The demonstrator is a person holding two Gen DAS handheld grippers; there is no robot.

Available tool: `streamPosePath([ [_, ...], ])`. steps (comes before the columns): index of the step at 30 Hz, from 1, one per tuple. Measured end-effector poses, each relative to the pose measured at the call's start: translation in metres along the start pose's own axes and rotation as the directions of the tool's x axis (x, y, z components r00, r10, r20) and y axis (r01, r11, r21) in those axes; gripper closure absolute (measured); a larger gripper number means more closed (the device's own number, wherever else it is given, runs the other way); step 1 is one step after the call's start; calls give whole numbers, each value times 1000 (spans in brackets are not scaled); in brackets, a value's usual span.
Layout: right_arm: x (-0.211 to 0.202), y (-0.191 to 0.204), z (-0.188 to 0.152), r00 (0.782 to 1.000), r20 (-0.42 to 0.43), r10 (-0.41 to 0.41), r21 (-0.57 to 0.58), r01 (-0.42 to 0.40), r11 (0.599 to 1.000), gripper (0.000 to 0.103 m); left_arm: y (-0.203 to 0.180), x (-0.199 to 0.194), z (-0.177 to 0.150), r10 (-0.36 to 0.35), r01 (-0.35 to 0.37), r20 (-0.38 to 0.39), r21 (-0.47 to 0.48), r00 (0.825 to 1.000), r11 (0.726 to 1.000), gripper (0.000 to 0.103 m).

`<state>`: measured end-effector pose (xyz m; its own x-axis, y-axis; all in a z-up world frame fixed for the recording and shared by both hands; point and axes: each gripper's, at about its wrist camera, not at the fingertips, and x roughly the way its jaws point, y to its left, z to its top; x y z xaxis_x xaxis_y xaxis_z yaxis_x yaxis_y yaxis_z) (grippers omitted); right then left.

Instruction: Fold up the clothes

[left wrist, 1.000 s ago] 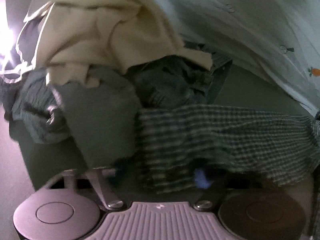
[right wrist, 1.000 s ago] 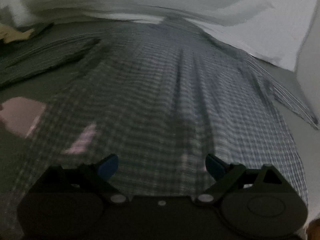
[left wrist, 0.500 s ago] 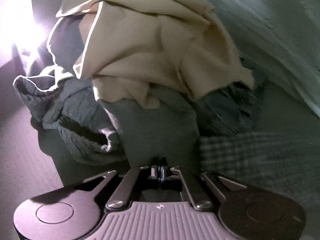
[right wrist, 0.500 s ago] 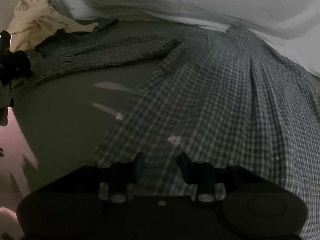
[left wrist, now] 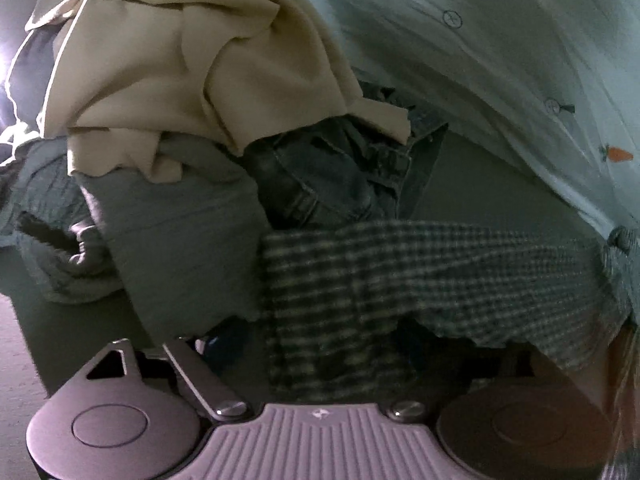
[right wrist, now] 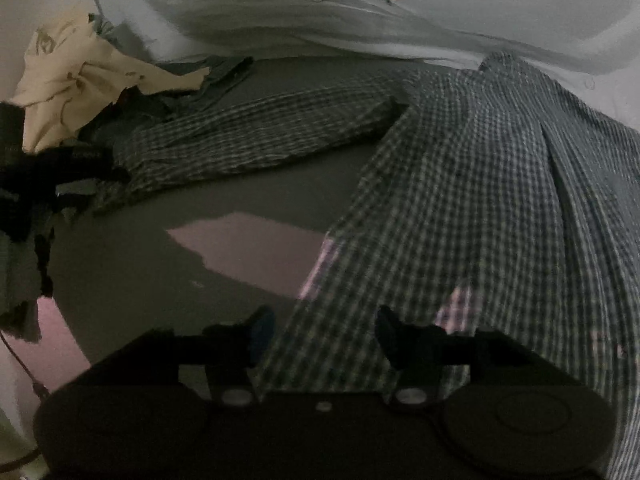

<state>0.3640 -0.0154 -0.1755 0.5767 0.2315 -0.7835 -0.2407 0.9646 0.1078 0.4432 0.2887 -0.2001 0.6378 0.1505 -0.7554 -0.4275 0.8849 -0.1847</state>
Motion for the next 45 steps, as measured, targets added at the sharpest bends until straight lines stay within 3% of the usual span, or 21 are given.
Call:
streamPosePath([
  [3, 6, 4, 2, 1000, -9, -9, -17, 8, 1000, 45, -6, 6, 4, 3, -3, 0, -23, 1000, 1000, 12],
  [8, 20, 9, 4, 999, -39, -10, -24, 9, 1000, 41, -24, 12, 7, 51, -52, -44, -16, 998, 999, 12],
  [10, 25, 12, 2, 998, -57, -19, -25, 18, 1000, 41, -29, 10, 7, 33, -34, -62, -9, 997, 999, 15],
  [15, 27, 18, -1, 997, -64, -33, -68, 29, 997, 41, -34, 9, 2, 40, -38, -37, 44, 999, 998, 34],
  [16, 27, 17, 0, 997, -65, -31, -67, 27, 997, 40, -33, 8, 3, 39, -38, -28, 41, 999, 998, 44],
  [17, 27, 17, 1, 997, -65, -29, -70, 25, 997, 40, -32, 7, 3, 38, -38, -20, 39, 999, 999, 65],
  [18, 27, 18, 1, 997, -65, -31, -80, 26, 996, 39, -31, 7, 3, 37, -36, -13, 37, 999, 999, 74],
  [21, 27, 19, 0, 998, -60, -28, -105, 22, 994, 39, -31, 10, 4, 22, -22, -13, 33, 1000, 999, 79],
  [24, 24, 20, -1, 999, -51, -7, -118, 1, 993, 58, -33, 16, 8, 14, -13, -11, 20, 1000, 1000, 84],
  [26, 23, 23, -2, 999, -46, -2, -148, -5, 989, 64, -34, 16, 11, 3, -3, -17, -7, 1000, 1000, 89],
  [28, 23, 23, -2, 999, -46, 20, -166, -27, 986, 96, -38, 9, 16, -5, 5, -5, -11, 1000, 1000, 90],
  [31, 22, 17, 2, 997, -50, 62, -130, -68, 989, 102, -47, -14, 25, -27, 27, 36, 23, 999, 999, 91],
  [35, 17, 0, 6, 990, -31, 137, -21, -138, 990, 103, -61, -43, 46, -61, 59, 103, 29, 993, 998, 91],
  [38, 5, -17, 8, 984, 29, 173, 55, -175, 983, 103, -79, -71, 63, -116, 112, 176, 30, 977, 993, 91],
  [42, -25, -47, 7, 964, 164, 209, 139, -233, 963, 103, -131, -116, 77, -190, 164, 271, 117, 944, 980, 91],
  [45, -50, -80, 7, 945, 230, 234, 215, -284, 934, 103, -184, -157, 78, -258, 196, 348, 203, 901, 959, 91],
])
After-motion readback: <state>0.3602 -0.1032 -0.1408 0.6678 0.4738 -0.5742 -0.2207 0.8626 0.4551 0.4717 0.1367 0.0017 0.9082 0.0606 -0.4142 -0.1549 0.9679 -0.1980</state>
